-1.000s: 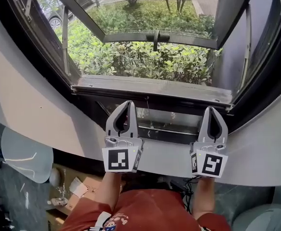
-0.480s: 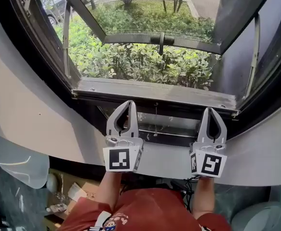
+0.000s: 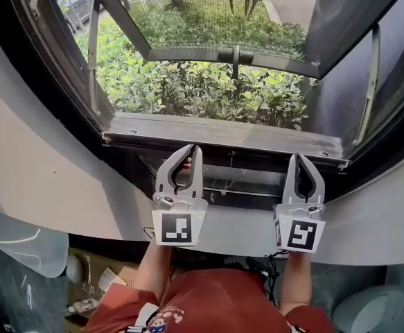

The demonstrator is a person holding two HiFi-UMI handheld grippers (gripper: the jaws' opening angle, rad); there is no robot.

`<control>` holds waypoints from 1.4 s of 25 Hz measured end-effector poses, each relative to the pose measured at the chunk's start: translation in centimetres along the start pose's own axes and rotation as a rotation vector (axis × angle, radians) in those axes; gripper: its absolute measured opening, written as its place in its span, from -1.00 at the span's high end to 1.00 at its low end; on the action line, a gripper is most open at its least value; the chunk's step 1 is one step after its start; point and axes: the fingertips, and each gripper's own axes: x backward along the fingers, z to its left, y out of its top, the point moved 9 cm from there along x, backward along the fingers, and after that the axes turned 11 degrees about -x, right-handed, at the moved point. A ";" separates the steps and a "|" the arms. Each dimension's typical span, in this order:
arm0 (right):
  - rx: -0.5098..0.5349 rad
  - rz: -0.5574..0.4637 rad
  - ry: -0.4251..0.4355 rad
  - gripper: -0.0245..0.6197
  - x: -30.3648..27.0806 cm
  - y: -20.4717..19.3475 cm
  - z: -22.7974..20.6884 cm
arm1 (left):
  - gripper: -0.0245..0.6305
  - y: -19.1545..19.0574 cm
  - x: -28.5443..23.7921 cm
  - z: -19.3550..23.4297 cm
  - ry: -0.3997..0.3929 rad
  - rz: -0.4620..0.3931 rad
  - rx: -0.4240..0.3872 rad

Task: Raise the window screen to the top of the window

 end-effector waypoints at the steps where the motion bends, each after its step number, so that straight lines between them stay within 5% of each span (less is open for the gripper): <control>1: 0.012 -0.002 0.009 0.89 -0.1 0.1 0.2 | 0.82 -0.1 -0.1 0.0 -0.015 0.001 -0.029; 4: 0.055 -0.005 0.050 0.89 -0.2 0.2 0.6 | 0.75 -0.4 -0.2 -0.1 -0.046 0.003 -0.124; 6: 0.104 0.017 0.106 0.66 -0.2 0.0 0.7 | 0.73 -0.8 -0.1 -0.2 -0.081 0.022 -0.193; 14: 0.430 0.188 0.314 0.39 0.2 -1.9 1.0 | 0.48 -3.1 0.2 -0.6 -0.258 0.048 -0.544; 19: 0.597 0.234 0.354 0.33 -0.1 -3.1 1.2 | 0.40 -4.1 -0.4 -0.3 -0.318 0.092 -0.703; 35: 0.734 0.349 0.406 0.32 -0.6 -4.3 0.9 | 0.38 -5.1 -1.1 -0.1 -0.414 0.169 -0.892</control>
